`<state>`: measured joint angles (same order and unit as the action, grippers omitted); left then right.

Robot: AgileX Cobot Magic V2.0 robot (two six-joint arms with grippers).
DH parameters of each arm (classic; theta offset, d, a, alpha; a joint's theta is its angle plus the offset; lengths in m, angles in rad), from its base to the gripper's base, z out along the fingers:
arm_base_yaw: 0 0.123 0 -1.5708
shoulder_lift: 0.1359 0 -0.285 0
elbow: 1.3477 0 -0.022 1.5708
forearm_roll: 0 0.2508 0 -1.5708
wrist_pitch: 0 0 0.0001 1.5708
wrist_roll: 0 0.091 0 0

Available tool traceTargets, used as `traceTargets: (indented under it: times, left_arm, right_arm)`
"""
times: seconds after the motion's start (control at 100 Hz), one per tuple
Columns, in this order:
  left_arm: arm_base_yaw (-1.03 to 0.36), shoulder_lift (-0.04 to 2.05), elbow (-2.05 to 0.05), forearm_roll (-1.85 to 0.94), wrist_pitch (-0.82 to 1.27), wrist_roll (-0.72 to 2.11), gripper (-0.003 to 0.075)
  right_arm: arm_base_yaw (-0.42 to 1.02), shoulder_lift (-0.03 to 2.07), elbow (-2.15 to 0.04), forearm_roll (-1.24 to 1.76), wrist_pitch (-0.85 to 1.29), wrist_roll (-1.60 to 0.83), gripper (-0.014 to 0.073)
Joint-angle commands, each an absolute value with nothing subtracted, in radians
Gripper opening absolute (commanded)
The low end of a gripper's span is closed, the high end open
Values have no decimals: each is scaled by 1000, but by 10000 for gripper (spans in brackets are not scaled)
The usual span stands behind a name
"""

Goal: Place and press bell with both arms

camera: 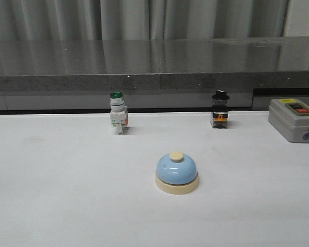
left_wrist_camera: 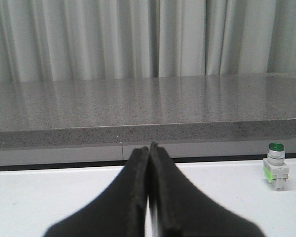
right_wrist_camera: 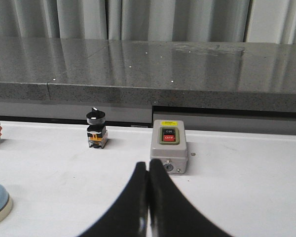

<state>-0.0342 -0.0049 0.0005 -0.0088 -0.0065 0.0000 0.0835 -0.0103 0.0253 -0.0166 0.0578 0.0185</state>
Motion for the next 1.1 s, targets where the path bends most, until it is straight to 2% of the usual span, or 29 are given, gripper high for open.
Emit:
traceTargets:
  times: [0.0,0.37,0.59,0.85,0.96,1.09]
  left_arm:
    - [-36,-35,43,-10,-89,-16,-20]
    - [-36,-35,43,-10,-89,-16,-20]
    - [-36,-35,43,-10,-89,-16,-20]
    - [-36,-35,43,-10,-89,-16,-20]
    - [-36,-35,43,-10,-89,-16,-20]
    - [-36,-35,43,-10,-89,-16,-20]
  right_arm:
    - [78,-28,12,-16,-27,10,-60]
    - [78,-21,-34,-16,-83,12,-60]
    - [78,101,-270,-14,165,15,-60]
    - [78,410,-657,-11,599,14,-60]
    - [78,524,-762,-10,683,14,-60]
    - [78,624,-811,-10,666,14,-60]
